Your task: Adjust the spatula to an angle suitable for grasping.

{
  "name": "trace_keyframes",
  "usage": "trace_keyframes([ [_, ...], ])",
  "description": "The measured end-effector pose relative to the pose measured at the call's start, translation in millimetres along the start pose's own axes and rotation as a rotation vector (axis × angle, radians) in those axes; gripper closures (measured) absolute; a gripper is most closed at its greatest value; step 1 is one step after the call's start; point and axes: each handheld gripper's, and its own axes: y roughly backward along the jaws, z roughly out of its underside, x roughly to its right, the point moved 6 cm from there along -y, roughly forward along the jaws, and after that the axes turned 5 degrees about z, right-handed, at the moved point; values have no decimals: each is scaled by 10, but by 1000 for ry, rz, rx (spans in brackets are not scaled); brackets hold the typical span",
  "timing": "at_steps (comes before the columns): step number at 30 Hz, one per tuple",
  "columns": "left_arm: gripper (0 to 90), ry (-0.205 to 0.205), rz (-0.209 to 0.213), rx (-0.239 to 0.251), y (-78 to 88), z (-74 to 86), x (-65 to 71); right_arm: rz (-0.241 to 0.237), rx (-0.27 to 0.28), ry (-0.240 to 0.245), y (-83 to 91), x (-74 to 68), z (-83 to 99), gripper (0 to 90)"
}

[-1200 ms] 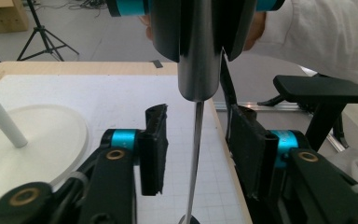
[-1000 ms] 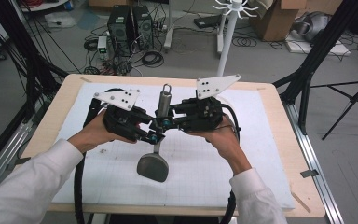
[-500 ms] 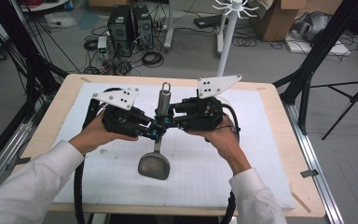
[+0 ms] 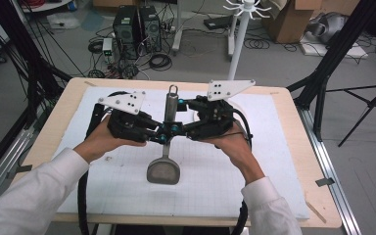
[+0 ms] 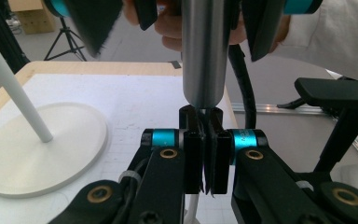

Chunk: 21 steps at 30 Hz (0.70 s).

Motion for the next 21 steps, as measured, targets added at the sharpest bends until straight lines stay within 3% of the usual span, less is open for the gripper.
trace_keyframes([
  [7, 872, 18, -47, 8, 28, -23, -40, 93, 3, -15, -7, 60, -10, 147],
  [12, 872, 35, -78, -3, 38, -23, -72, 162, -1, -15, 1, 94, -33, 119],
  [21, 873, 87, -163, -19, 38, -19, -133, 211, -34, -27, 2, 123, -47, 136],
])
